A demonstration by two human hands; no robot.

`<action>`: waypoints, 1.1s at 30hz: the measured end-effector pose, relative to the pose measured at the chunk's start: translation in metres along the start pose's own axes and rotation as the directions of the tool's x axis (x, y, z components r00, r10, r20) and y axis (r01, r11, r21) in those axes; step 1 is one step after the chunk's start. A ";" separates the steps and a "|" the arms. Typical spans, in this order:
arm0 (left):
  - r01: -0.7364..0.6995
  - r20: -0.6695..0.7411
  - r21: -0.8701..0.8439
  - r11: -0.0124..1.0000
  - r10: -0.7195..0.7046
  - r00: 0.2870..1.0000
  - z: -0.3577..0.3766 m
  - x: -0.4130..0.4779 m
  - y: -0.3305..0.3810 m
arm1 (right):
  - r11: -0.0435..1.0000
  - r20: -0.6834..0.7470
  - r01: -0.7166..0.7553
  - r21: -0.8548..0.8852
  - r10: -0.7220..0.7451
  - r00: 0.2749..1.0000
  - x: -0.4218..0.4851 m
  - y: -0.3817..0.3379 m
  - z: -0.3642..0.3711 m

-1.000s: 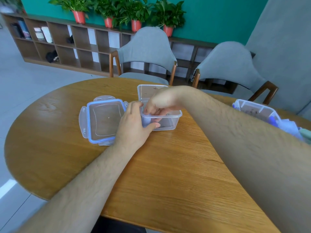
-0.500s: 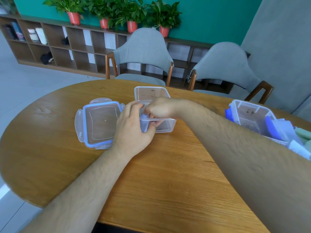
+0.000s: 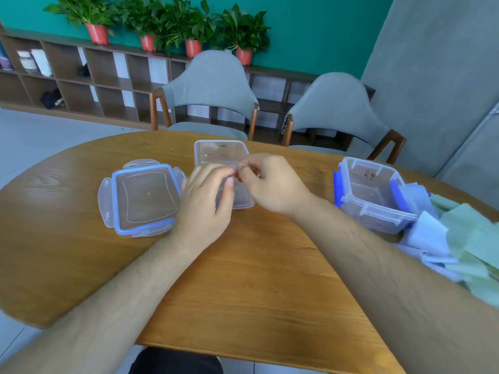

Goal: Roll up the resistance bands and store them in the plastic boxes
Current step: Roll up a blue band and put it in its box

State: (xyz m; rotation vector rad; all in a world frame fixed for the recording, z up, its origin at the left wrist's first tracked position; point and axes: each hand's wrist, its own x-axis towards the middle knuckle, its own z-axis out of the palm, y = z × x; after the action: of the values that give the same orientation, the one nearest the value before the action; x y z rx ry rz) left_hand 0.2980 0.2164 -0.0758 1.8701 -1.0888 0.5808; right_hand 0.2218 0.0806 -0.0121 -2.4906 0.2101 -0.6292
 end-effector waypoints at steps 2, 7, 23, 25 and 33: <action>-0.039 0.036 -0.119 0.992 0.044 0.998 0.008 0.002 0.020 | 1.000 -0.073 -0.020 0.011 0.021 0.997 -0.021 0.011 -0.013; -0.030 0.076 -0.322 0.946 0.057 0.995 0.062 0.000 0.086 | 0.986 -0.236 -0.162 -0.030 0.151 0.960 -0.075 0.047 -0.054; -0.286 0.424 -0.149 0.946 0.323 0.846 0.211 0.014 0.245 | 0.702 -0.474 -0.552 -0.451 0.335 0.814 -0.208 0.172 -0.174; -0.312 0.474 -0.082 0.947 0.312 0.823 0.220 0.021 0.248 | 0.644 -0.415 -0.596 -0.479 0.432 0.801 -0.199 0.178 -0.181; -0.191 0.429 -0.193 0.962 0.258 0.866 0.219 0.048 0.263 | 0.723 -0.506 -0.575 -0.383 0.357 0.785 -0.190 0.173 -0.207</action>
State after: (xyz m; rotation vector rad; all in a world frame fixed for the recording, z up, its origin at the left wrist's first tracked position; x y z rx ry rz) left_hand 0.0890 -0.0561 -0.0343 1.8044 -1.6266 0.1821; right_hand -0.0466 -0.1102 -0.0298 -2.5869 1.3093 -0.9400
